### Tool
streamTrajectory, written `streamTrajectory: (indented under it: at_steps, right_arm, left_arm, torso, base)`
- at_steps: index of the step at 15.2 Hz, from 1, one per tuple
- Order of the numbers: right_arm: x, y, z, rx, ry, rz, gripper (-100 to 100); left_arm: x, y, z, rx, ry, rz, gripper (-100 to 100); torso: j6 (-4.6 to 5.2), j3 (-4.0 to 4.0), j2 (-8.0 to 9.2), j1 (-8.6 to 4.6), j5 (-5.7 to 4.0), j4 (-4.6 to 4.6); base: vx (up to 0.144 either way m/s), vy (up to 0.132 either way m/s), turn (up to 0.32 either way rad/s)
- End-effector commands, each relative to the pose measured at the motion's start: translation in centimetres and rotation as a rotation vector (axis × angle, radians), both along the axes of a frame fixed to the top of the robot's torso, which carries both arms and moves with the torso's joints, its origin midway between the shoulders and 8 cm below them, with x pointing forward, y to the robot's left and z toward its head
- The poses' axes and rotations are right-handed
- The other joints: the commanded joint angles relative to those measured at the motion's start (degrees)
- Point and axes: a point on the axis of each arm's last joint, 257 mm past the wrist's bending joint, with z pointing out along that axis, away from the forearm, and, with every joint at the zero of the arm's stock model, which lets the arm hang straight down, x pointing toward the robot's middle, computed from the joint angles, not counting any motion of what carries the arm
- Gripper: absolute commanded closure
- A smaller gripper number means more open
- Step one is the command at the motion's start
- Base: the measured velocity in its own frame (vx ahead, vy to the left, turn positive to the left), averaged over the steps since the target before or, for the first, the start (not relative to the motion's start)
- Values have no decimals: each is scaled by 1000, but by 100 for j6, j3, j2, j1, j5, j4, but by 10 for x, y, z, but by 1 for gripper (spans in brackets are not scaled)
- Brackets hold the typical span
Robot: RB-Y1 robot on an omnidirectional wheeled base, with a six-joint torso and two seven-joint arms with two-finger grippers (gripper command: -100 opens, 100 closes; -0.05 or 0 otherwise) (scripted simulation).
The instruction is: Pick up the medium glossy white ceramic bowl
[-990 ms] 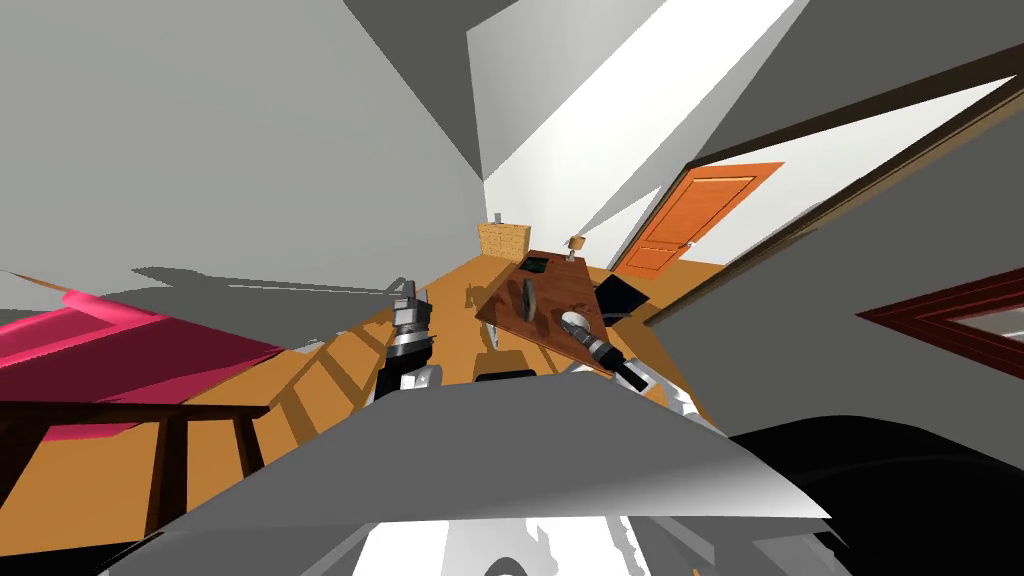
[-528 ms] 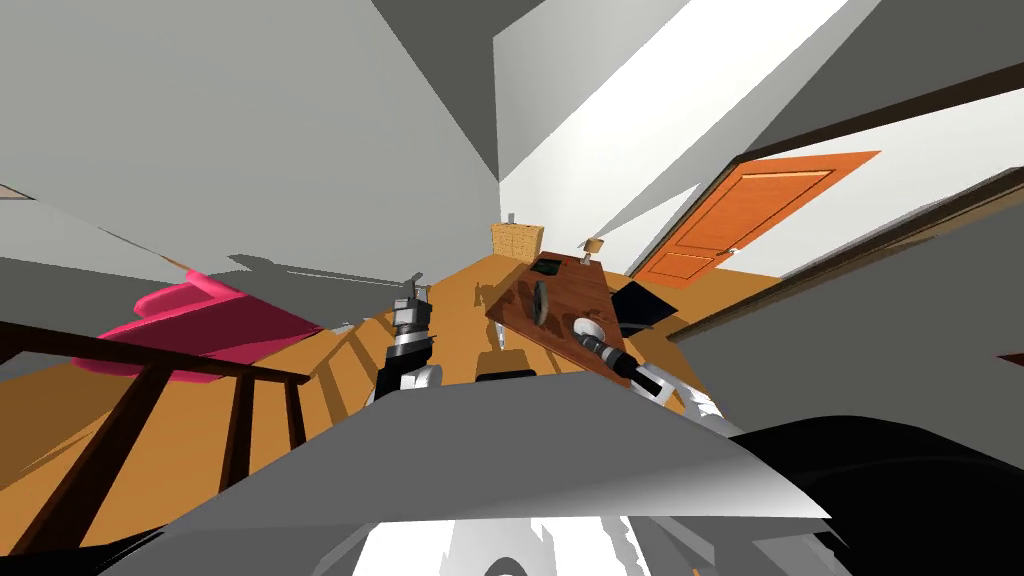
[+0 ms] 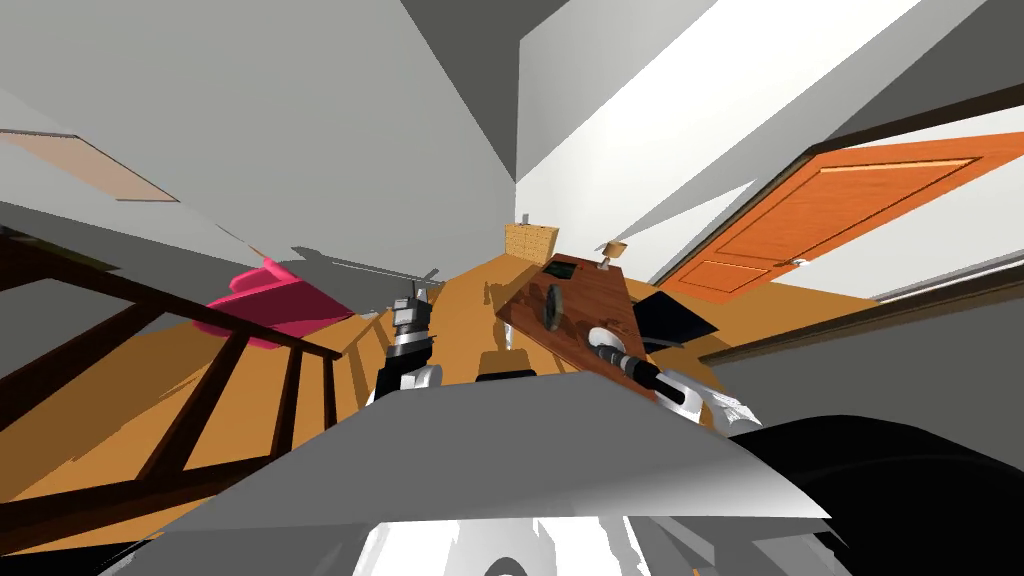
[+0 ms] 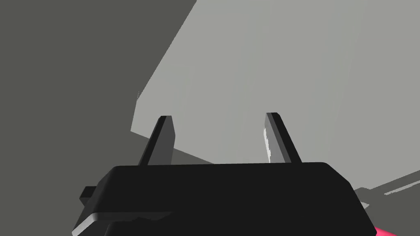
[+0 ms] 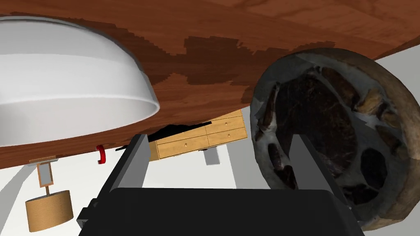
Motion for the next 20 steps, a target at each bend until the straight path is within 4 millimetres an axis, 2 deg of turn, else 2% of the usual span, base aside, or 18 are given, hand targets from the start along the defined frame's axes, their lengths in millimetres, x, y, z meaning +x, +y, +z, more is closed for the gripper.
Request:
streamTrajectory:
  at_steps: [1, 2, 3, 4, 5, 6, 8, 9, 12, 14, 15, 16, 18, 20]
  right_arm:
    - [-19, -29, -11, -70, 66, -7, -100]
    - [-20, -31, -12, -73, 68, -11, -100]
    - [-36, -50, -19, -119, 116, -16, -100]
    - [-36, -50, -19, -119, 116, -16, -100]
    - [-53, -67, -25, -160, 161, -19, -100]
    - [-54, -69, -26, -162, 162, -21, -100]
    - [-88, -98, -36, -231, 249, -24, -100]
    - [-89, -101, -37, -235, 253, -28, -100]
    - [-142, -136, -48, -318, 374, -33, -100]
    - [-142, -136, -48, -318, 374, -33, -100]
    - [-158, -145, -51, -339, 409, -33, -100]
    - [-158, -145, -51, -339, 409, -33, -100]
    - [-185, -157, -54, -370, 467, -32, -100]
    - [-204, -165, -57, -389, 507, -31, -100]
  left_arm:
    - [0, 0, 0, 0, 0, 0, 0]
    - [0, 0, 0, 0, 0, 0, 0]
    - [0, 0, 0, 0, 0, 0, 0]
    - [0, 0, 0, 0, 0, 0, 0]
    - [0, 0, 0, 0, 0, 0, 0]
    - [0, 0, 0, 0, 0, 0, 0]
    - [0, 0, 0, 0, 0, 0, 0]
    - [0, 0, 0, 0, 0, 0, 0]
    - [0, 0, 0, 0, 0, 0, 0]
    - [0, 0, 0, 0, 0, 0, 0]
    - [0, 0, 0, 0, 0, 0, 0]
    - [0, 0, 0, 0, 0, 0, 0]
    - [0, 0, 0, 0, 0, 0, 0]
    - [0, 0, 0, 0, 0, 0, 0]
  torso:
    - [0, 0, 0, 0, 0, 0]
    - [-2, 0, 0, 2, 1, 0]
    - [0, 0, 1, 2, 0, 0]
    - [-1, 1, 1, 3, 1, 0]
    - [1, 0, 1, 2, 0, 0]
    - [-1, -1, -3, 2, 0, 0]
    - [0, -2, -4, 3, 0, -1]
    - [-3, -5, -9, 5, 1, -2]
    - [-2, -6, -10, 10, 2, -2]
    - [3, -7, -12, 12, 3, -3]
    - [5, -5, -8, 7, 2, -2]
    - [2, -3, -4, 5, 2, -1]
    - [2, 0, 0, 0, -1, 0]
    - [1, -2, -4, 5, 0, -1]
  base:
    - [31, 52, 218]
    - [29, 47, 205]
    - [33, 51, 230]
    - [39, 44, 171]
    - [50, 44, 194]
    - [49, 42, 159]
    - [62, 52, 253]
    - [66, 52, 223]
    - [68, 62, 250]
    - [70, 45, 61]
    - [49, 31, 68]
    - [42, 25, 98]
    - [52, 31, 142]
    - [65, 43, 160]
